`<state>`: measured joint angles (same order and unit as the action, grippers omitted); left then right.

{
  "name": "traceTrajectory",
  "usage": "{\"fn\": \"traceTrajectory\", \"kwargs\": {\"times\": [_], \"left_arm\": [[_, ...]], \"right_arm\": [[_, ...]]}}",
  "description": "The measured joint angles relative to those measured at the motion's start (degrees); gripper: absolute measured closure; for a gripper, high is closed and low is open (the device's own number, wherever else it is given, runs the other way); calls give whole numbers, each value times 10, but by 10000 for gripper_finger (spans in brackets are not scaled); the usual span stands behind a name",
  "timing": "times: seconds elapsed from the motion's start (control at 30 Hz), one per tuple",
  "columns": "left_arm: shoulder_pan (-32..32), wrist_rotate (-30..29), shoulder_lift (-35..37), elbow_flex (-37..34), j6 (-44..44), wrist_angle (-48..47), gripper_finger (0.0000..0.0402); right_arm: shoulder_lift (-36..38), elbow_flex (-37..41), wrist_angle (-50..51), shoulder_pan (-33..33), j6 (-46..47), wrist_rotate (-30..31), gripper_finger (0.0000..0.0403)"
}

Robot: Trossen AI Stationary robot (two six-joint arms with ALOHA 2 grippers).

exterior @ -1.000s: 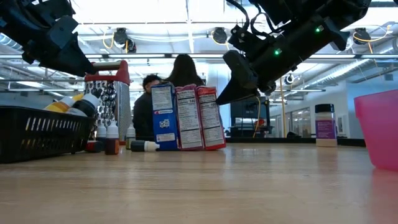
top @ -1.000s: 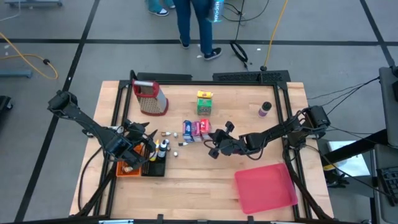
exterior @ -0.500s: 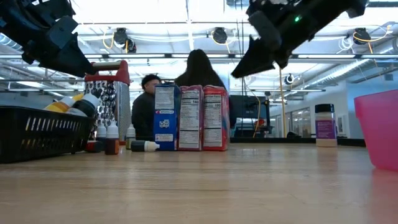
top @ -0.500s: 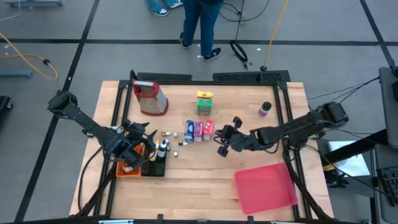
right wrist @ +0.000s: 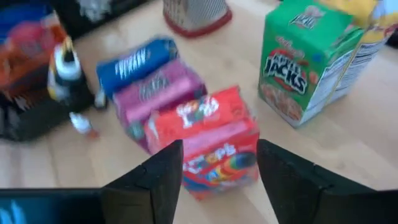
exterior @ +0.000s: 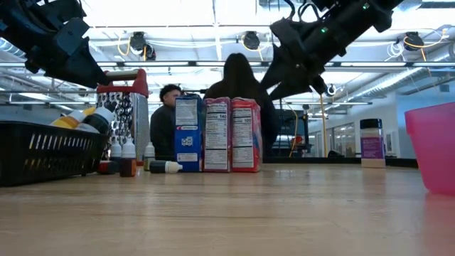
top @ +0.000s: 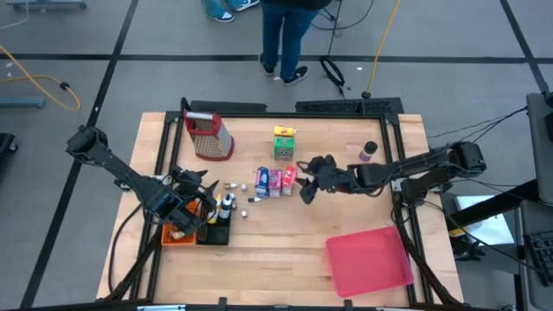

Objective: Pick & Place Kitchen Items
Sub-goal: Put the red cereal box into the red bin

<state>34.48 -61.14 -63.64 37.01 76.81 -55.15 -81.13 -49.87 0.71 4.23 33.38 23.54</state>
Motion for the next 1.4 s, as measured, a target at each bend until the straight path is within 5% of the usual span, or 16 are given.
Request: {"fn": "traceTrajectory", "kwargs": {"times": [0.33,0.93,1.1,1.4], "left_arm": [[0,0,0,0,2,0,149],[0,3,0,0,1,2,149],[0,3,0,0,1,2,149],[0,5,0,0,1,2,149]], "right_arm": [[0,0,-13,-20,83,-54,202],[-60,0,-79,-28,124,-56,212],[-60,0,-77,-31,124,-58,255],[-60,0,-72,-31,107,-59,394]]}}
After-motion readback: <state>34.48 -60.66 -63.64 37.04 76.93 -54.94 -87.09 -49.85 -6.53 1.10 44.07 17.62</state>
